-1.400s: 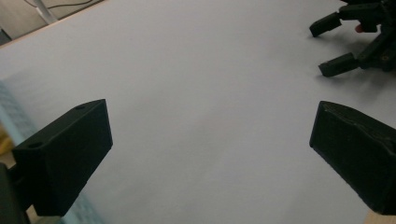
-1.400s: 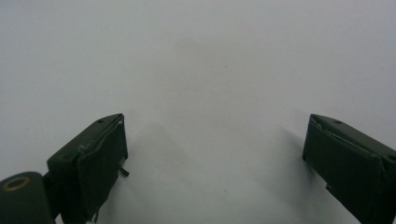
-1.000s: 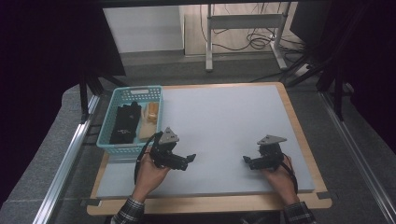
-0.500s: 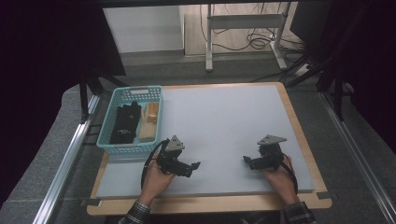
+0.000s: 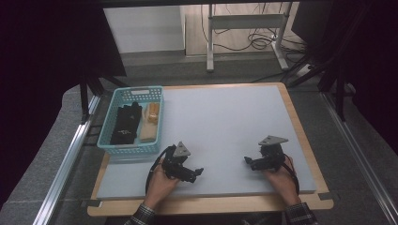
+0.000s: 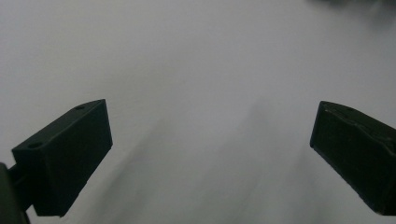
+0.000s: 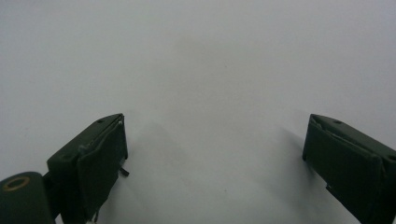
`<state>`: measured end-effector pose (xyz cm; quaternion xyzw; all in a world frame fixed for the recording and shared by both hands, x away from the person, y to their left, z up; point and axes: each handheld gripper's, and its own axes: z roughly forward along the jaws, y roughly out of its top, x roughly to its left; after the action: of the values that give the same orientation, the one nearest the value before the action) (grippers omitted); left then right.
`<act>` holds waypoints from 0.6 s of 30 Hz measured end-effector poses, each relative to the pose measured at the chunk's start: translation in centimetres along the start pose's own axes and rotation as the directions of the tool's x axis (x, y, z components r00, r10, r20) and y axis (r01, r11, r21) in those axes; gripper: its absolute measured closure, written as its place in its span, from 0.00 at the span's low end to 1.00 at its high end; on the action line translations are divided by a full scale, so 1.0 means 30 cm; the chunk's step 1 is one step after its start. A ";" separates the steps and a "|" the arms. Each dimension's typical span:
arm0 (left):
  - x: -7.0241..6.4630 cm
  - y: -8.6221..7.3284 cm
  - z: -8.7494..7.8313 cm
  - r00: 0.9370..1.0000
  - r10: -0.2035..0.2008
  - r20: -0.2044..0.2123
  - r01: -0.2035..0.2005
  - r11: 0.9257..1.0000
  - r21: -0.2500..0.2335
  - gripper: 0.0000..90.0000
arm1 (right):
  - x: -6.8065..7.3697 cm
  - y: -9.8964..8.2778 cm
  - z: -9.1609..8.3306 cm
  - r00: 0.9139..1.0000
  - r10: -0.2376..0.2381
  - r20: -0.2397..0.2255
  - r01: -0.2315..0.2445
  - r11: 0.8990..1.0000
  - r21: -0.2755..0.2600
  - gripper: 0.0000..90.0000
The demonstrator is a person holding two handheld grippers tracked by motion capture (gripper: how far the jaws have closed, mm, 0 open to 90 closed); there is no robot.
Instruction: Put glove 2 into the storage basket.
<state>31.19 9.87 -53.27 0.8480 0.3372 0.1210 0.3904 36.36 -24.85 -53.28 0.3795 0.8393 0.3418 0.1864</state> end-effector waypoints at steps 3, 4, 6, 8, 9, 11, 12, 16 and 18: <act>-0.006 -0.008 0.016 1.000 0.001 -0.002 -0.001 1.000 0.021 0.00 | 0.000 0.000 0.000 1.000 0.000 0.000 0.000 1.000 0.000 0.07; -0.008 -0.011 0.022 1.000 0.004 -0.005 -0.004 1.000 0.029 0.00 | 0.000 0.000 0.000 1.000 0.000 0.000 0.000 1.000 0.000 0.07; -0.014 -0.018 0.037 1.000 0.006 -0.011 -0.005 0.999 0.045 0.00 | 0.000 0.000 0.000 1.000 0.000 0.000 0.000 1.000 0.000 0.07; -0.022 -0.017 0.050 0.999 0.017 -0.029 -0.015 0.997 0.077 0.00 | 0.000 0.000 0.000 1.000 0.000 0.000 0.000 1.000 0.000 0.07; -0.023 -0.016 0.050 0.999 0.018 -0.029 -0.015 0.997 0.077 0.00 | 0.000 0.000 0.000 1.000 -0.001 0.001 0.001 1.000 0.000 0.07; -0.020 -0.016 0.051 1.000 0.006 -0.024 -0.004 0.997 0.078 0.00 | 0.000 0.000 0.000 1.000 0.000 0.000 0.000 1.000 0.000 0.07; -0.020 -0.016 0.051 1.000 0.007 -0.024 -0.005 0.997 0.079 0.00 | 0.000 0.000 0.000 1.000 0.000 0.000 0.000 1.000 0.000 0.07; -0.022 -0.016 0.053 1.000 0.010 -0.025 -0.008 0.997 0.082 0.00 | 0.000 0.000 0.000 1.000 0.000 0.000 0.000 1.000 0.000 0.07; -0.022 -0.016 0.053 1.000 0.009 -0.026 -0.007 0.997 0.082 0.00 | 0.001 -0.001 0.000 1.000 0.000 0.001 0.000 1.000 -0.001 0.07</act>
<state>31.21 8.74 -54.64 0.8631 0.3437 0.1200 0.3502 36.33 -24.85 -53.31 0.3794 0.8391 0.3420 0.1870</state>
